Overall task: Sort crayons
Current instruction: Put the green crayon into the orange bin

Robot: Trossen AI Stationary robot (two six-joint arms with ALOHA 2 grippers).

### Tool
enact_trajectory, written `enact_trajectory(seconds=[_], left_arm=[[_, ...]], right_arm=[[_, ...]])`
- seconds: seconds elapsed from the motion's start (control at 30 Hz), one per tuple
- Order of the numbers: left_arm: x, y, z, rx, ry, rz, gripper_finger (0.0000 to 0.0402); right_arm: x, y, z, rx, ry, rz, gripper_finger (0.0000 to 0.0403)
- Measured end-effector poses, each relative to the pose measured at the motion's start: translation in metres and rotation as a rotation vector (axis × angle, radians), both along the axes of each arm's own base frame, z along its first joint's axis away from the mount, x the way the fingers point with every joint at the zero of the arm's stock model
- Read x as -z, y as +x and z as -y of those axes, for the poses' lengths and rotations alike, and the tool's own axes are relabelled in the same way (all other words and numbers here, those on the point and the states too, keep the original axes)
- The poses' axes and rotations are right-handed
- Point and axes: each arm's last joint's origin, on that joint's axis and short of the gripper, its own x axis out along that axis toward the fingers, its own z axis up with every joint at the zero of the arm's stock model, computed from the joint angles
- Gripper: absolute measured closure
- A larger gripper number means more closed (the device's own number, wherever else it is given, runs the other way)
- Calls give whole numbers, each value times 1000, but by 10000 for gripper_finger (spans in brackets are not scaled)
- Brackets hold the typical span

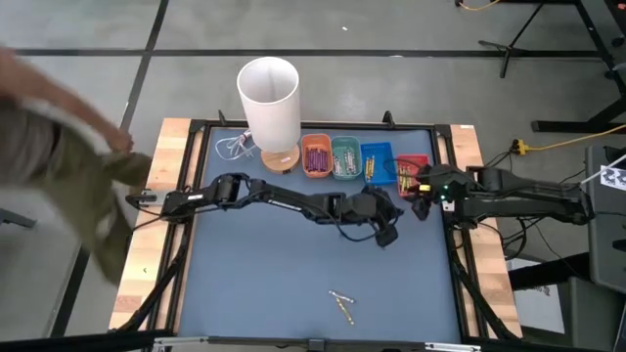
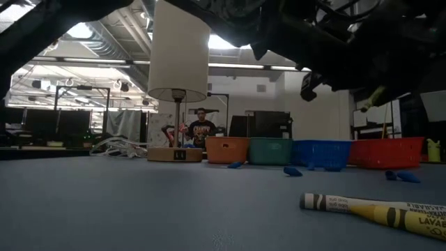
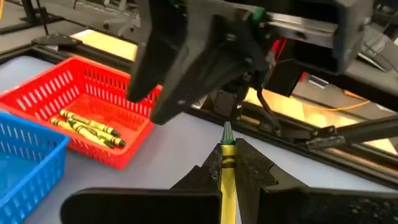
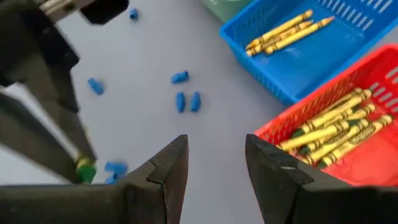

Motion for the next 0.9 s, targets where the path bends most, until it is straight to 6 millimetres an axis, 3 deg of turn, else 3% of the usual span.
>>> enact_trajectory(seconds=[0.4, 0.9], left_arm=[[-10, 2, -11, -73, 8, 102, 396], [-32, 4, -20, -96, -8, 339, 396]], right_arm=[[-5, -13, -9, -138, 207, -114, 244], [-21, 6, -6, -198, 96, 142, 244]])
